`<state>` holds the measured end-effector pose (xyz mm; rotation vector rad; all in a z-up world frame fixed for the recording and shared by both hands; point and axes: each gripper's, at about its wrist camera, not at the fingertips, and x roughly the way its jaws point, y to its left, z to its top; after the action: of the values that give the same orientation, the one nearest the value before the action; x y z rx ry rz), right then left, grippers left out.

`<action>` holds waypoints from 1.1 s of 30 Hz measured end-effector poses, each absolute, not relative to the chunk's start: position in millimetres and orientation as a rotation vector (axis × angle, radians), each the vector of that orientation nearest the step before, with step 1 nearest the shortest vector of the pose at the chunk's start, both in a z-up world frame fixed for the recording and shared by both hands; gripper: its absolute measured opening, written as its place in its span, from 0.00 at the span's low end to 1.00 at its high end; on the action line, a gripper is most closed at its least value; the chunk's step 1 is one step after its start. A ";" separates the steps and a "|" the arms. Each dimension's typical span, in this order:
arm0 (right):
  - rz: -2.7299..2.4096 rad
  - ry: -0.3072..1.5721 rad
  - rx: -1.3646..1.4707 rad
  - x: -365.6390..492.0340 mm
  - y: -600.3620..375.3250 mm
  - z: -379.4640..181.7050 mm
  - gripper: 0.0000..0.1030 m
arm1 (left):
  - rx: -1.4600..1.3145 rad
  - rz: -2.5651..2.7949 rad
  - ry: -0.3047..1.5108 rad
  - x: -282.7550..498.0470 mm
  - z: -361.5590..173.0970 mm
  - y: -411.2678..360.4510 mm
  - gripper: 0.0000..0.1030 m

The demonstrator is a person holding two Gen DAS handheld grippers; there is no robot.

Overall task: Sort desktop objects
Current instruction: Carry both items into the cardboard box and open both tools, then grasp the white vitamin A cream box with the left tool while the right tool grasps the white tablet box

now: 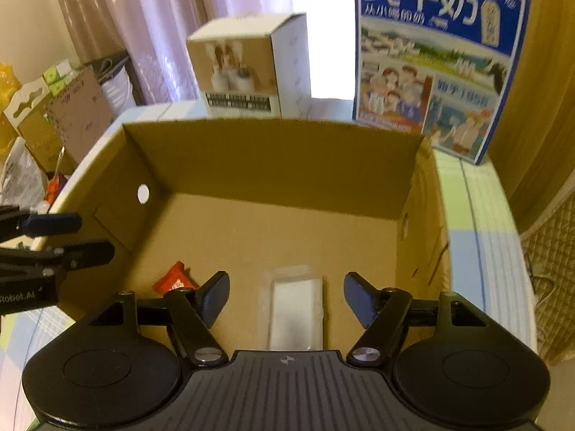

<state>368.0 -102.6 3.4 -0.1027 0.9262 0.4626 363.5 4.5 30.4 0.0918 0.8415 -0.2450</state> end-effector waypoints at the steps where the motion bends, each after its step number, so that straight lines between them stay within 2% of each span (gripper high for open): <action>1: 0.462 0.917 -0.098 365.0 -104.7 7.5 0.67 | 0.091 -0.242 0.836 359.9 32.4 6.0 0.50; 13: 0.473 0.815 -0.053 259.0 -145.2 57.3 0.76 | 0.081 -0.238 0.787 281.0 66.8 19.1 0.53; 23: 0.568 0.916 -0.136 140.4 -170.6 23.0 0.79 | 0.089 -0.236 0.805 178.9 69.3 36.8 0.57; 33: 0.633 0.926 -0.250 88.1 -194.9 4.2 0.79 | 0.187 -0.317 0.872 97.7 37.5 35.3 0.59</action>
<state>88.1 -194.9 4.2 -0.2498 0.9262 0.6328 97.7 35.3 37.5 0.1872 0.8723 -0.3167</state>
